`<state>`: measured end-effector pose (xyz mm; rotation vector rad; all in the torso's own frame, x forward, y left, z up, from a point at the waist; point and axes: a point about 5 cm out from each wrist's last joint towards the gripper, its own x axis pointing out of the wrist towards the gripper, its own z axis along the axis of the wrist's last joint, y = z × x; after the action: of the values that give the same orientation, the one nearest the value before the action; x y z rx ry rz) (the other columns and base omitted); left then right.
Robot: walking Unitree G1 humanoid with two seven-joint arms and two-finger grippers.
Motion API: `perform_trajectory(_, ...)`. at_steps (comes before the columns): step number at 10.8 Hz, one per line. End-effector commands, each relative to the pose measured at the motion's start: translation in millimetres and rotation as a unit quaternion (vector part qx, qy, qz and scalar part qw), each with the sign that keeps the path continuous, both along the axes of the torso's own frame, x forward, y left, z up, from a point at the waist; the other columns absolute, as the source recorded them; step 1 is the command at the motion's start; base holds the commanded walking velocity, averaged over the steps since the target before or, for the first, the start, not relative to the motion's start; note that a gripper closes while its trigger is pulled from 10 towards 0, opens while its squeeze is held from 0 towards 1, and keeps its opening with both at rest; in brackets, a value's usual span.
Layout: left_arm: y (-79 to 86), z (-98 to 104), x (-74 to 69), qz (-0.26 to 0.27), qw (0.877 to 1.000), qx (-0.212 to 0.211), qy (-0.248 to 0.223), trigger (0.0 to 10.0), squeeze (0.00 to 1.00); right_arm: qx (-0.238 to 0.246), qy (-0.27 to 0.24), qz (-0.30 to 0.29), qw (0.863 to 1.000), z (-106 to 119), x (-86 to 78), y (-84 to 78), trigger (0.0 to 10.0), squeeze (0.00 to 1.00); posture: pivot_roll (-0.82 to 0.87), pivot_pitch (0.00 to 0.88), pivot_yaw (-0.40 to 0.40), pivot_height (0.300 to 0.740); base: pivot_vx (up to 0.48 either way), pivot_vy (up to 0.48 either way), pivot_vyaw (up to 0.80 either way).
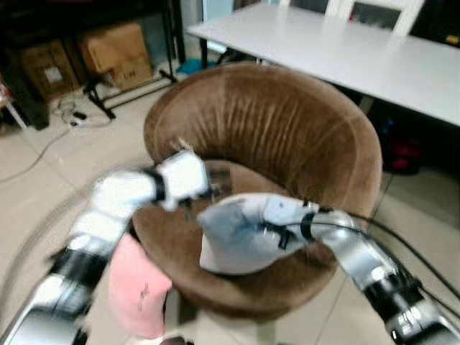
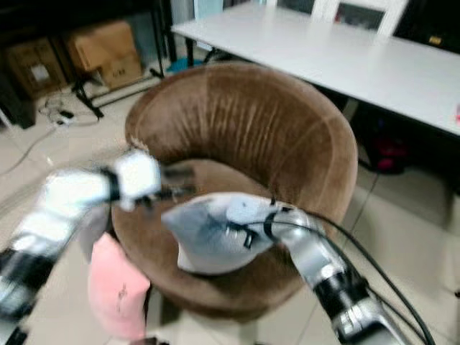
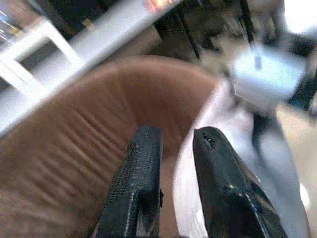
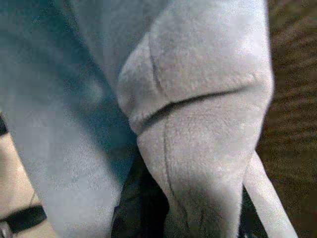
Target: Move the pillow to the sofa from floor
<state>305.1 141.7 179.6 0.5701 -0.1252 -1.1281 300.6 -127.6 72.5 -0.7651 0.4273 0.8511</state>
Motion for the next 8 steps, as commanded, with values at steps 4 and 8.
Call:
perform_trajectory(4,67.3,1,-24.3,0.278,0.96,-0.038,-0.004,10.0,0.39,0.247,-0.002,-0.17,0.954,28,-2.9,-1.5,0.0,0.0,0.0,0.0,-0.003,0.74,0.0,0.0,0.0)
perform_trajectory(8,69.9,-34,-72.8,0.468,0.883,-0.022,-0.007,10.0,0.13,0.49,0.146,-0.296,0.807,59,-21.3,25.0,0.0,0.0,0.03,0.0,-0.045,0.74,0.0,0.0,0.0)
